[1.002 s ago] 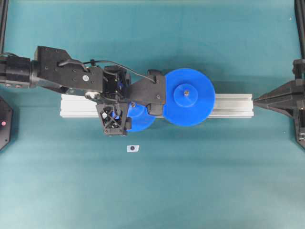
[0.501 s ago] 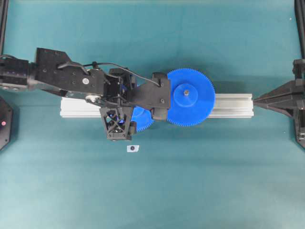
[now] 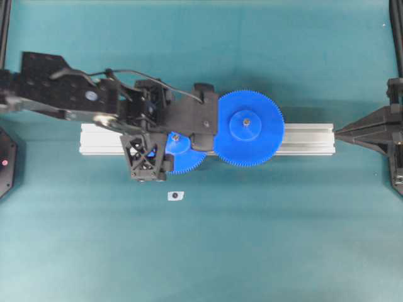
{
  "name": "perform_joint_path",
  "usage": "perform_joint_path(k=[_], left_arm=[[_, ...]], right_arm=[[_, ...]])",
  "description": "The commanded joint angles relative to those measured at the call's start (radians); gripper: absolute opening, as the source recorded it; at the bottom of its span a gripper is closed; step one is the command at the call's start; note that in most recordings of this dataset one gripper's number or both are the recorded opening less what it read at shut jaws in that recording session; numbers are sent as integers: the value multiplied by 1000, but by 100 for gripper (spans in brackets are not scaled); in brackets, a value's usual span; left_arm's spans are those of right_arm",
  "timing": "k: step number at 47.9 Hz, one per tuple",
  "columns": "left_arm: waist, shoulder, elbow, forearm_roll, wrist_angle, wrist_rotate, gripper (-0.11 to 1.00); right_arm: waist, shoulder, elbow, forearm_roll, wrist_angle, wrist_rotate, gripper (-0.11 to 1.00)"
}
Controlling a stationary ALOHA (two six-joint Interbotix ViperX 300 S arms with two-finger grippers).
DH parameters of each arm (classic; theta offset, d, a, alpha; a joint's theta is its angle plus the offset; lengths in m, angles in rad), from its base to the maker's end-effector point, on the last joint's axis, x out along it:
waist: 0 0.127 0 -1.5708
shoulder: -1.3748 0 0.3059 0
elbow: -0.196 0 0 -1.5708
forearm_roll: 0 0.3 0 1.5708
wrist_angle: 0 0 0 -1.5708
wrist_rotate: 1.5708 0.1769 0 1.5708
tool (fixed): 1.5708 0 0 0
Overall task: Insert the small gear onto the shaft.
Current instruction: 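Open the left gripper to release the gear on the shaft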
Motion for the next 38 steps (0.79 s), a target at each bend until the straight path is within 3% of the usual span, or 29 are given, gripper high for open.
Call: perform_joint_path(k=[1, 38], left_arm=[[3, -52, -34, -3, -3, -2, 86], [3, -97, -63, -3, -3, -3, 86]], right_arm=[[-2, 5, -20, 0, -11, 11, 4], [-2, 5, -21, 0, -15, 11, 4]])
